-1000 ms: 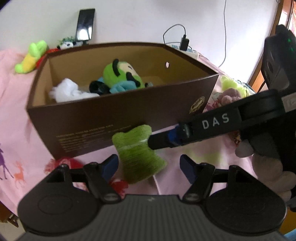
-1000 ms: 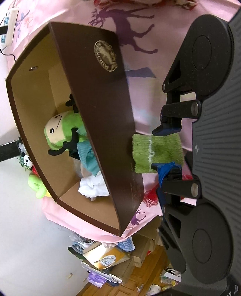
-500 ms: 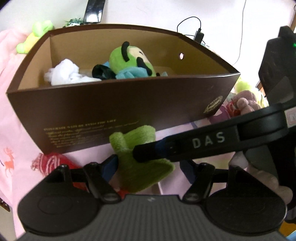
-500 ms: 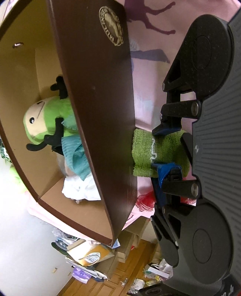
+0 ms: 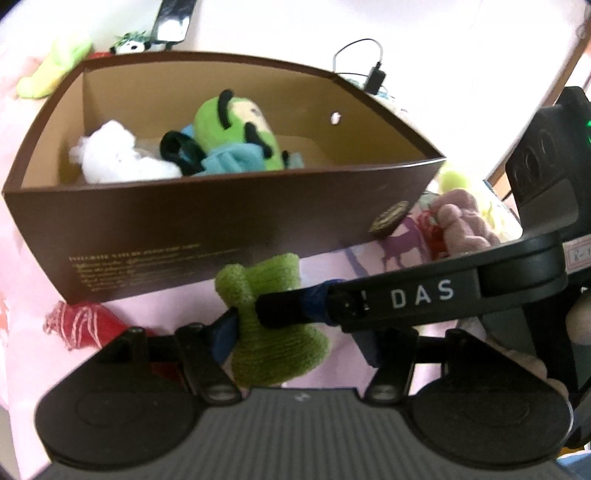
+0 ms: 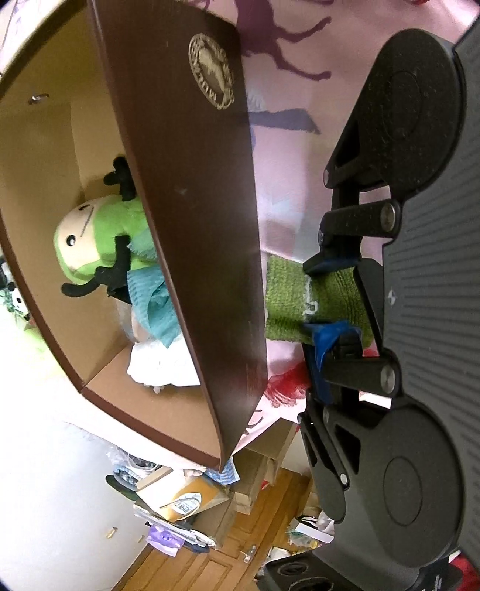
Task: Organize soft objects
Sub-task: 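Lift the green knitted cloth with the right gripper over the box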
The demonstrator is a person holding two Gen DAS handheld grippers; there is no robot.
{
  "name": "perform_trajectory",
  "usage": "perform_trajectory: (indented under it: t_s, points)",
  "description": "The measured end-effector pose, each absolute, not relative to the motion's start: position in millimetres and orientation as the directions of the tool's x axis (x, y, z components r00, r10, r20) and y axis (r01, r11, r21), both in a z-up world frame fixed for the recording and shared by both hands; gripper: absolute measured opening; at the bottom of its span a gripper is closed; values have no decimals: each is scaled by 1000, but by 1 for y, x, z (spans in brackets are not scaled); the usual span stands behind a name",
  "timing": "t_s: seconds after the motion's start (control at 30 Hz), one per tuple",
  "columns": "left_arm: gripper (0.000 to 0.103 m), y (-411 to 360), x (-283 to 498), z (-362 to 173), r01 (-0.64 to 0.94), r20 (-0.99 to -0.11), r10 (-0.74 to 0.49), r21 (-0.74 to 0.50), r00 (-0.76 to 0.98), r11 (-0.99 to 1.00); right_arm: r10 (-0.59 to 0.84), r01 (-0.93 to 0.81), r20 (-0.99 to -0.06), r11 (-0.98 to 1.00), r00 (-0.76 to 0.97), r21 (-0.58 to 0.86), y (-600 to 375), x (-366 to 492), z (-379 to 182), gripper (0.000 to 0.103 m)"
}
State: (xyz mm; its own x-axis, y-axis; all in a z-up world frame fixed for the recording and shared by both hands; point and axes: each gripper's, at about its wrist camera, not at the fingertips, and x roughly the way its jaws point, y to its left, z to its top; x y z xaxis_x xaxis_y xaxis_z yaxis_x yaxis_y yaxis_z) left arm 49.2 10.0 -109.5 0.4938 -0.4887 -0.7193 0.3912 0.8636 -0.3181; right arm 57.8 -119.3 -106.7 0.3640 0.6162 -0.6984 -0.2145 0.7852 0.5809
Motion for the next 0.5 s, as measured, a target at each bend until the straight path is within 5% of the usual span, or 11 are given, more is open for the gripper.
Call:
perform_trajectory:
  t_s: [0.5]
  points:
    - [62,-4,23,-53,573,-615,-607,-288,504,767,542,-195,-640,824,545,532,-139,13,-51,11]
